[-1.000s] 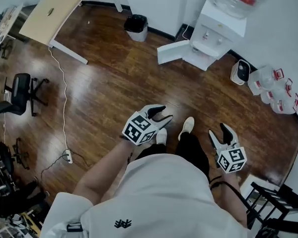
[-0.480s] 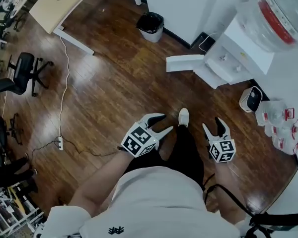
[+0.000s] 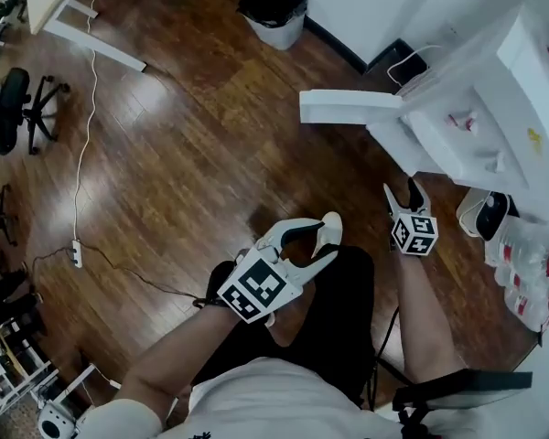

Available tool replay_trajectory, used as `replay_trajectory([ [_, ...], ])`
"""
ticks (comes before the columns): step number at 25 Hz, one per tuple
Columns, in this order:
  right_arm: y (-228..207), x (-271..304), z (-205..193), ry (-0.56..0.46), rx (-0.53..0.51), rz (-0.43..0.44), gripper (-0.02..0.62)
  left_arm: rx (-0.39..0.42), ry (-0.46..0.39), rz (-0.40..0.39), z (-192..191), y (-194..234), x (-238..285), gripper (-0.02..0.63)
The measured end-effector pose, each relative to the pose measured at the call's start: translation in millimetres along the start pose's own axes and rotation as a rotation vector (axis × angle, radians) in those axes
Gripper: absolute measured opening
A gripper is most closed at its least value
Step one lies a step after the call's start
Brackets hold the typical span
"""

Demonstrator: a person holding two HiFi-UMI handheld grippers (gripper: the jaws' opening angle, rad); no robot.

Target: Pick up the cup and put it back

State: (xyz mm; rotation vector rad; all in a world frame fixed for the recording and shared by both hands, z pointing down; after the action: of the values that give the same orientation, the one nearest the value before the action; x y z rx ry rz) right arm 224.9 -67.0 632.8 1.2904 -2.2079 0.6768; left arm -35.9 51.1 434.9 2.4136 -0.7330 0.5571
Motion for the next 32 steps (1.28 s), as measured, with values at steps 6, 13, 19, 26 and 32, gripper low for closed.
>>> replay_trajectory([
  [6, -76.4, 129.2, -62.1, -0.022, 0.07, -0.099, 0.339, 0.023, -0.031, -0.019, -51.1, 60.4, 65.3, 0.201],
  [13, -147.9, 224.3, -83.5, -0.077, 0.056, -0.182, 0.341, 0.027, -0.035, -0.026, -102.1, 102.6, 113.3, 0.219],
  [19, -204.5, 279.5, -90.5, -0.135, 0.129, -0.281, 0.35, 0.006, -0.059, -0.038, -129.4, 129.8, 148.3, 0.218],
  [26, -232.7, 318.5, -95.1, -0.166, 0.191, -0.345, 0.351, -0.005, -0.066, -0.034, -137.9, 145.3, 159.6, 0.219],
  [32, -245.3, 334.8, -91.7, -0.164, 0.148, -0.352, 0.336, -0.021, -0.064, -0.038, -145.6, 150.3, 167.4, 0.218],
])
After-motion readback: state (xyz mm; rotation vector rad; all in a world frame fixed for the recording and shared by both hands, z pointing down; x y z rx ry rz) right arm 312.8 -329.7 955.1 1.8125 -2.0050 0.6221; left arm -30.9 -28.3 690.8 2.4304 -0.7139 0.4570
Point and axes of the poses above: the fingertips, and each gripper's own axes: x forward along the fingers, y to its left, z out of its top, the point moved 8 cm from there along -x, backward along the fingers, and after that the axes turned 1 degree about y, right-handed, at the moved point
